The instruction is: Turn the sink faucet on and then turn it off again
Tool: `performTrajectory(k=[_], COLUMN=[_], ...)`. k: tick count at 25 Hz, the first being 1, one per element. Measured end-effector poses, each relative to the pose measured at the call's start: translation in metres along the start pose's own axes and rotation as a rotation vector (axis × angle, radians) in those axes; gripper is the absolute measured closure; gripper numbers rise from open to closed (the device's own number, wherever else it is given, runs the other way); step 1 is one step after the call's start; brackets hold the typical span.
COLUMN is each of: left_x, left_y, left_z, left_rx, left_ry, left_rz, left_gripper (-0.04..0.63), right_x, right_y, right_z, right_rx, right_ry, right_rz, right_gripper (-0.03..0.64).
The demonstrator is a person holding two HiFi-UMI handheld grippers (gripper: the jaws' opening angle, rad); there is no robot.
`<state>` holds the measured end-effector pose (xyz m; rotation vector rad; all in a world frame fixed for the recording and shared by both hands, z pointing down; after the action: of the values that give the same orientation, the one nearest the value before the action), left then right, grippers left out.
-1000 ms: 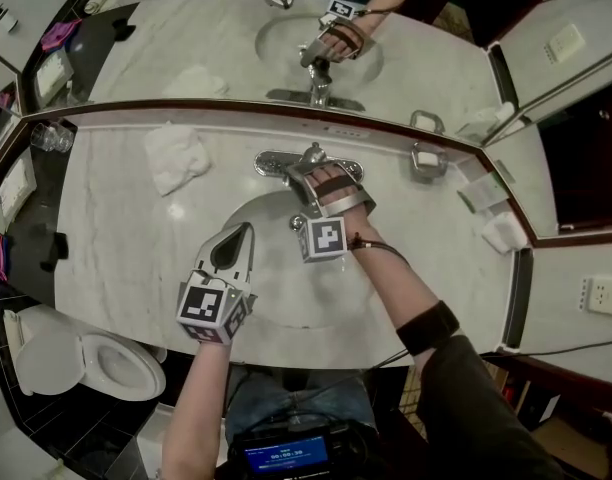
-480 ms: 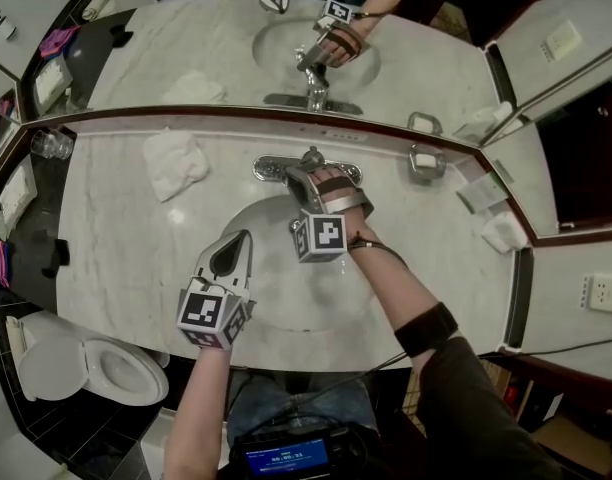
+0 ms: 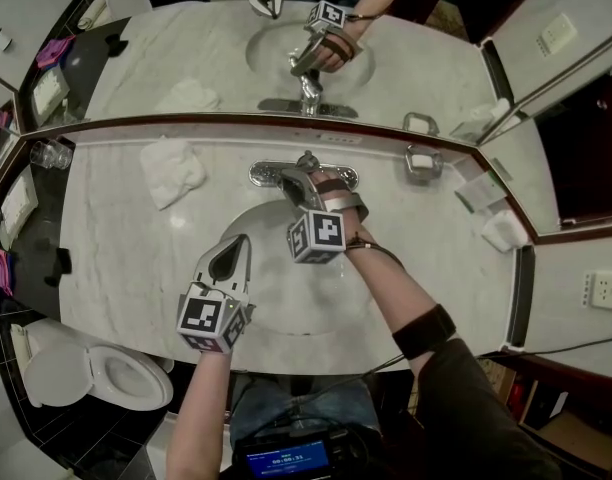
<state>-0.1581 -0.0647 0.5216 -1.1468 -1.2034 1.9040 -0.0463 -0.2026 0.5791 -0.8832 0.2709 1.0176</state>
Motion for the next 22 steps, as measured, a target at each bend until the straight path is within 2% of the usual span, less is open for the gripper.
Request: performTrajectory(k=[10, 22], left_x=[-0.005, -0.004], left_y=[0.004, 0.011], left_z=[-0.002, -0.003], left_rx=[-0.005, -0.016], left_ry=[0.000, -0.005], left_rz=[0.007, 0.009], left_gripper=[0.595, 0.595], right_x=[-0.001, 0.001], right_y=[-0.004, -0.019], right_z=[-0.014, -0.039], right_rx=[-0.172, -0.466], right_ry=[0.037, 0.091], right_rz=[-0.031, -0.061], right_gripper=[0.523, 0.525])
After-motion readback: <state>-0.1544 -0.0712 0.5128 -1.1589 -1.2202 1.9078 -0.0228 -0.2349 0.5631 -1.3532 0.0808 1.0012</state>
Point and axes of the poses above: the fingertips, and each gripper's own axes: x backward along the fingers, z to its left, y out of its top, the point moved 6 cm from there along x, backward along the fingers, and after that the axes turned 1 degree about -x, right-handed, at the moved point
